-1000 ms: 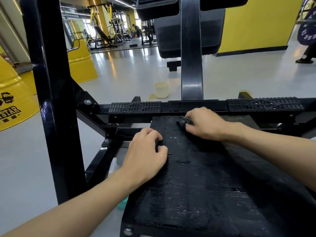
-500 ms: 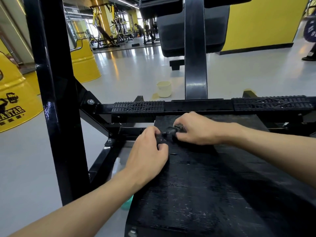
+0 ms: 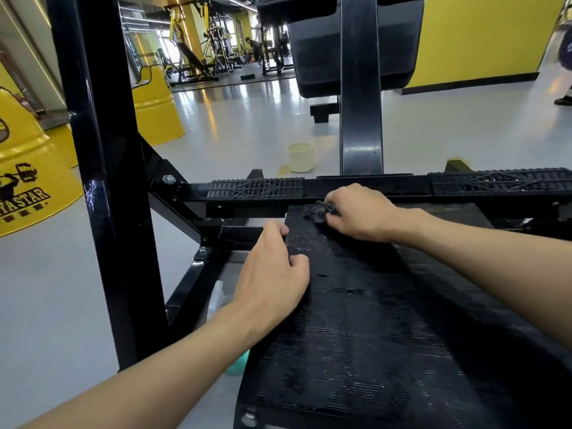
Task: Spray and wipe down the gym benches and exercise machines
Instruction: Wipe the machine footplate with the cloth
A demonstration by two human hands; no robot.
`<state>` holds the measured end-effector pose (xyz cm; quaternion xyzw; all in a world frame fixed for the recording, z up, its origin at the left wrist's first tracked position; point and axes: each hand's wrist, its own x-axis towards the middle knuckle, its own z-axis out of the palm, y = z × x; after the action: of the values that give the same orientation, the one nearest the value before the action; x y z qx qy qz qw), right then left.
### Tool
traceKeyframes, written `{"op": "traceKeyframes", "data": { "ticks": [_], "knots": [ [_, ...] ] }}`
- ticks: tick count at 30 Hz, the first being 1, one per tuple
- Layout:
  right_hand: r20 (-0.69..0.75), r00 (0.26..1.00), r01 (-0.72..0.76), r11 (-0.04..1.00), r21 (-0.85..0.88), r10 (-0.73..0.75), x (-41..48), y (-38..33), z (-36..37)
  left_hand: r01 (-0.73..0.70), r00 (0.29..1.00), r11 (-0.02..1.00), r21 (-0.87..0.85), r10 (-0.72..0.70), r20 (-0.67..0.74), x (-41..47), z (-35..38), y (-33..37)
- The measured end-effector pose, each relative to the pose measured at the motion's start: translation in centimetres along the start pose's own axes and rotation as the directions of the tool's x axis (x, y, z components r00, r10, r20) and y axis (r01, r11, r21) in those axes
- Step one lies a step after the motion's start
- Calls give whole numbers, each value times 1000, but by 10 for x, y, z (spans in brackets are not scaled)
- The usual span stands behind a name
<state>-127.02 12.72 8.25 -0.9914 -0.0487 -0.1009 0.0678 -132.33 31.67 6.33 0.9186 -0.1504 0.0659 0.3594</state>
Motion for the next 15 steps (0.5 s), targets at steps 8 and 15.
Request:
{"op": "traceKeyframes", "data": {
  "ticks": [8, 15],
  "knots": [
    [88, 989, 113, 993, 37, -115, -3, -18, -4, 7, 1000, 1000, -20, -7, -28, 1, 0, 0],
    [111, 983, 128, 978, 165, -147, -7, -35, 1, -16, 999, 1000, -20, 15, -39, 0, 0, -2]
  ]
}}
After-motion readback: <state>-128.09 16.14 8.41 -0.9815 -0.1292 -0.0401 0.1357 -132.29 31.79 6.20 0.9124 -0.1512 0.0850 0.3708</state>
